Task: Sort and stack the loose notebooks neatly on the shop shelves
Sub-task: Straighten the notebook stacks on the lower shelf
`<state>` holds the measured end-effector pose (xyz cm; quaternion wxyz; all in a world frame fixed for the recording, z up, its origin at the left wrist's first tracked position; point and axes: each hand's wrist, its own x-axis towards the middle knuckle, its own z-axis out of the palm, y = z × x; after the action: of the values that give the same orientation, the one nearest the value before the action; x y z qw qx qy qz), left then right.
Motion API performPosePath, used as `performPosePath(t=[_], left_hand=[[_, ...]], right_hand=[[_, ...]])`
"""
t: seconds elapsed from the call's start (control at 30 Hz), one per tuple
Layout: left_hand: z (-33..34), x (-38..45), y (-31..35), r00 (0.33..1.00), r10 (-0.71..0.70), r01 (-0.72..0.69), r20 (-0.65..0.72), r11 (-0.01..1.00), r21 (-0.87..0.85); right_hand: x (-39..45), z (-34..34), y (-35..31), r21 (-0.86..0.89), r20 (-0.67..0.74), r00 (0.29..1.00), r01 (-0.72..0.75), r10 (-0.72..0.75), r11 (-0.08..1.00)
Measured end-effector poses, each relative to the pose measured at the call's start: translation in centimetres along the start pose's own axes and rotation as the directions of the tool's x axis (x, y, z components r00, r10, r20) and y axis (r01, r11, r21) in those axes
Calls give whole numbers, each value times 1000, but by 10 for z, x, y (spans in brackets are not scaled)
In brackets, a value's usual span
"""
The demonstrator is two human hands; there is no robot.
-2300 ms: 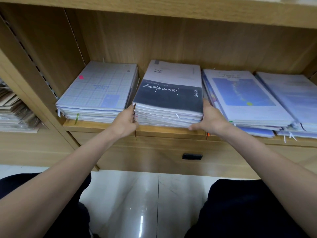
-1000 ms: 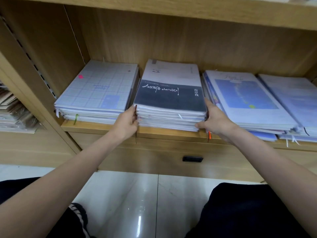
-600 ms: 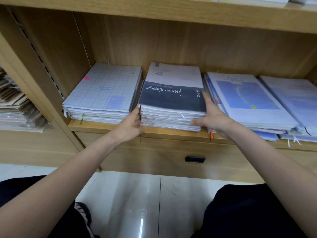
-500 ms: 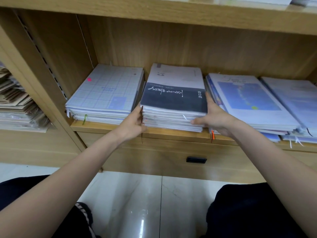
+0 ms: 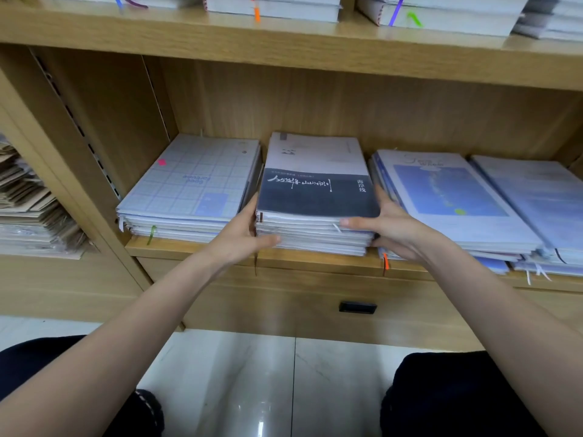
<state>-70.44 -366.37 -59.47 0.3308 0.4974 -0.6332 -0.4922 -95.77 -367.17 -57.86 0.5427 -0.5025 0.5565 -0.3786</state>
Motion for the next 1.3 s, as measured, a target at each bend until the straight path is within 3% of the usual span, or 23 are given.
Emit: performPosePath(t=[0.17,0.33,0.93,1.03,1.1,1.23,1.3], left_hand=[[4,6,8,998,8,-9,-60,1000,-7],[-2,13,3,1000,12,-12,-13,1000,-19],[-5,14,-4,997,-40,39,-59,999,-3],[-8,15,-4,998,-43,43,-36,999,6],[-9,15,-5,998,-38,38,-41,999,-8],[-11,10,-4,998,-9,6,-62,999,-42],[-13,7,-3,997,15,-19,-75,999,-41]], right_hand=[[8,5,-2,163,-47,997,-49,57,985],[13,1,-3,139,-47,998,-21,28,990],[15,10,-3,127,3,999,52,-53,991],[16,6,-2,6,-28,997,75,-75,997],[16,1,-5,-204,-77,986,126,-144,971],[10,4,-11,-598,-9,982,147,-191,788],[8,5,-12,-671,2,980,150,-200,726]])
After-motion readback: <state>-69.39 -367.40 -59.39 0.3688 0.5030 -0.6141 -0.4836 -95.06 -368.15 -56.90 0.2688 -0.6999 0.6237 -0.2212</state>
